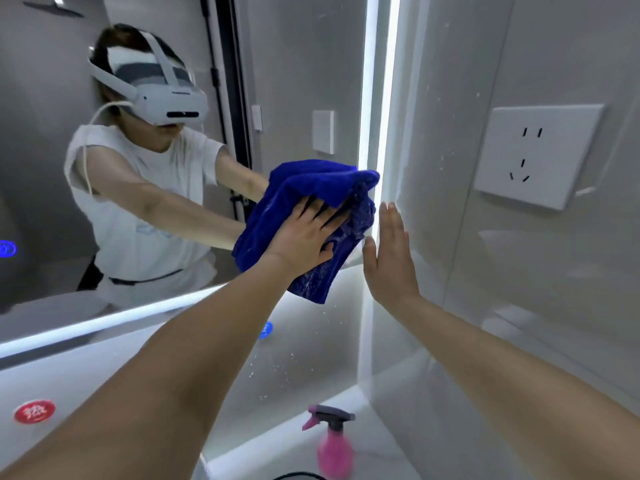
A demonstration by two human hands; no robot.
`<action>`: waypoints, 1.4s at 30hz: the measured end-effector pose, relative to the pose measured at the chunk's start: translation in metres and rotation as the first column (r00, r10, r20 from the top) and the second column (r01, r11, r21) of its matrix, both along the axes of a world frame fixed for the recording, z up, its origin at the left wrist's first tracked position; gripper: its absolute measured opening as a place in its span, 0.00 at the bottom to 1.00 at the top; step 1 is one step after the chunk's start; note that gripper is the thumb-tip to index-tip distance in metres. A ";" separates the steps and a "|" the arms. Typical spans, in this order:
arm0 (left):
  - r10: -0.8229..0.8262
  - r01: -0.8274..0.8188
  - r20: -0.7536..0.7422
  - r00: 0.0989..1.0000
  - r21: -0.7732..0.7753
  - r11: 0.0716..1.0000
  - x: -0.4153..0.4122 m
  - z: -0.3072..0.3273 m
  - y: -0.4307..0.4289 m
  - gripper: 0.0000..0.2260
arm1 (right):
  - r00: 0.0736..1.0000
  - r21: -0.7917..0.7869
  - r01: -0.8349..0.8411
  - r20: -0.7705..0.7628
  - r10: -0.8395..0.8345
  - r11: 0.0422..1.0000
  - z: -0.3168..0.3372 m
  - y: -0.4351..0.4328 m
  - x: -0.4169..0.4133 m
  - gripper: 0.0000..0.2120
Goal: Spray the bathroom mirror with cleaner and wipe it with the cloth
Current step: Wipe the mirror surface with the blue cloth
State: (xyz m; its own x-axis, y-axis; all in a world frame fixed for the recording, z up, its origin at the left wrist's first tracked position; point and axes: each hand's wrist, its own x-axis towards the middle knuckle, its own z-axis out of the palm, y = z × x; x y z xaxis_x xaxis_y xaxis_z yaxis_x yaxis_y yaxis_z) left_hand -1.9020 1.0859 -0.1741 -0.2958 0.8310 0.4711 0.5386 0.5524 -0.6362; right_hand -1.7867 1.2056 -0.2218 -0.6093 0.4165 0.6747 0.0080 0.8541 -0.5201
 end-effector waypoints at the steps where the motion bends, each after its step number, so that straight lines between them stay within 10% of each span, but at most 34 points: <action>1: -0.014 0.014 0.020 1.000 -0.012 1.000 -0.001 -0.002 -0.004 0.29 | 1.000 0.008 -0.001 0.006 0.001 1.000 -0.003 -0.004 0.001 0.26; 32: 0.137 -0.128 -0.033 0.990 0.195 0.972 -0.046 0.036 -0.537 0.27 | 0.849 0.217 -0.483 -0.122 0.514 0.849 0.113 -0.489 -0.093 0.36; 42: 0.250 -0.252 0.032 0.968 0.117 0.961 -0.041 0.022 -0.645 0.29 | 0.831 0.274 -0.532 -0.013 0.557 0.801 0.123 -0.589 -0.105 0.13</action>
State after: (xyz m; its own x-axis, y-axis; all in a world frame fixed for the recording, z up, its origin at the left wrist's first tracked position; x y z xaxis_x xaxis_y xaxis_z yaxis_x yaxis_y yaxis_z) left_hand -1.9435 0.4405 -0.1525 -0.4963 0.6674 0.5552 0.3830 0.7422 -0.5499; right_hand -1.8920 0.6166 -0.0987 -0.6178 -0.1546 0.7710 -0.5329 0.8033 -0.2660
